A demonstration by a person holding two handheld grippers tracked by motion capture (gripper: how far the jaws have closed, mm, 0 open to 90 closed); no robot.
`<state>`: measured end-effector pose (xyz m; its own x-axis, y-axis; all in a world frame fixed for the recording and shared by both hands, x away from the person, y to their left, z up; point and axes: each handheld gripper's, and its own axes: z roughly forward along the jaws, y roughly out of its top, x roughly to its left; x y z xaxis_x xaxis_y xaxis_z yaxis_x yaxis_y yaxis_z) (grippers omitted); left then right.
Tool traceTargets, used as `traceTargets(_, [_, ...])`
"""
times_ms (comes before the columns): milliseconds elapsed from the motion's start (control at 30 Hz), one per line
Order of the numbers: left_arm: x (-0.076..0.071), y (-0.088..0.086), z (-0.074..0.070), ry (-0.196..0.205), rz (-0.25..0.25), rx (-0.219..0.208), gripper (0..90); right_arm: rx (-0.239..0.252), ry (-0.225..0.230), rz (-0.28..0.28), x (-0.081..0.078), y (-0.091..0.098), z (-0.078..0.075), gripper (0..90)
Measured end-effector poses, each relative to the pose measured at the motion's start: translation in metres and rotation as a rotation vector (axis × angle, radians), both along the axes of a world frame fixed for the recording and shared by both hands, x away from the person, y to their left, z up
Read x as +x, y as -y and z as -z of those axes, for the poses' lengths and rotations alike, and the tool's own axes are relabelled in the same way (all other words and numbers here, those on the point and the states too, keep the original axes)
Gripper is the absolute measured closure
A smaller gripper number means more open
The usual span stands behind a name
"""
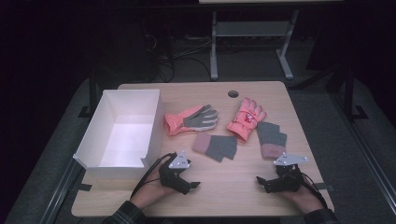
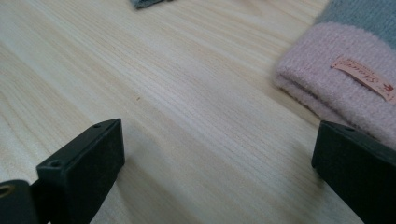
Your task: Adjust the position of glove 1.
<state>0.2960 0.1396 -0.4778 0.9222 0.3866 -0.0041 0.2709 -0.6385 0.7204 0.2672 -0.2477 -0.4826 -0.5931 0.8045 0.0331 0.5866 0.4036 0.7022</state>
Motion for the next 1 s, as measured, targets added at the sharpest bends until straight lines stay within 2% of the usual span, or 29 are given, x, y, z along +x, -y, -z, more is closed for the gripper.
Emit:
traceTargets(167, [-0.002,0.0,0.0,-0.003,-0.018,-0.001,11.9,-0.034,-0.05,-0.012,0.003,0.001,-0.005,1.9])
traceTargets(233, [-0.002,0.0,0.0,-0.004,-0.019,0.001,11.8,-0.023,-0.076,-0.035,0.005,0.003,-0.008,7.0])
traceTargets(300, [-0.002,-0.001,0.0,-0.001,-0.02,0.0,11.9,-0.007,-0.063,-0.031,0.003,0.003,-0.013,13.7])
traceTargets(367, [-0.003,-0.001,0.0,-0.004,-0.027,-0.006,11.9,0.006,-0.06,-0.038,0.003,0.003,-0.016,14.9])
traceTargets(433, [-0.003,-0.001,0.0,-0.003,-0.026,-0.006,11.8,0.015,-0.043,-0.047,0.003,0.002,-0.023,23.6])
traceTargets(600, [-0.002,-0.001,0.0,0.006,-0.021,-0.002,11.8,0.043,-0.015,-0.019,0.01,0.01,-0.034,35.0])
traceTargets(1000, [-0.003,-0.001,0.0,0.001,-0.021,0.002,11.9,0.082,0.01,0.054,0.039,0.026,-0.045,49.3])
